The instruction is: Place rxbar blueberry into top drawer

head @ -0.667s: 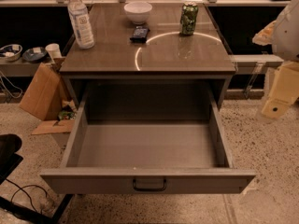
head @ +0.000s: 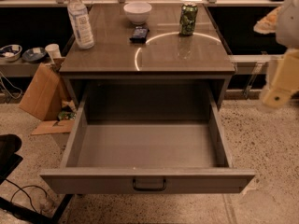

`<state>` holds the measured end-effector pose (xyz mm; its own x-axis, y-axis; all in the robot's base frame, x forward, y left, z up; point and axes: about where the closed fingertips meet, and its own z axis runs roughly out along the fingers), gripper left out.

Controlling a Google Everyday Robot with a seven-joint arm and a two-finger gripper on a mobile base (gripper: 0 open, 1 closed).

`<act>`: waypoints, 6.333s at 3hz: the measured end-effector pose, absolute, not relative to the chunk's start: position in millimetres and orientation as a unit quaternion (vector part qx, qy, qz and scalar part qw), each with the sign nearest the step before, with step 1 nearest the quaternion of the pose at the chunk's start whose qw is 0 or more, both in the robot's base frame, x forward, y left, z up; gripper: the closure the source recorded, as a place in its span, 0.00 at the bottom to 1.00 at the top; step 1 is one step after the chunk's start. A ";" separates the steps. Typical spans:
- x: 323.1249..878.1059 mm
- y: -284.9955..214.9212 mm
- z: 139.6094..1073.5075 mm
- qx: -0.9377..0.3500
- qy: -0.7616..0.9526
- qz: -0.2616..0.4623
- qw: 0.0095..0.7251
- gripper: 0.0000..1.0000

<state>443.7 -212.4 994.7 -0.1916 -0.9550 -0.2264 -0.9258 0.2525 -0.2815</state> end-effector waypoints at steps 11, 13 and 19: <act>897.1 26.4 870.7 -0.270 0.896 0.035 0.352 0.00; 917.5 -11.8 852.1 -0.107 0.936 -0.080 0.325 0.00; 928.2 6.8 842.4 -0.015 0.941 -0.005 0.339 0.00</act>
Offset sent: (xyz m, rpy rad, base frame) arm 0.2535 0.0537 0.0048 0.2904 -0.1742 -0.2450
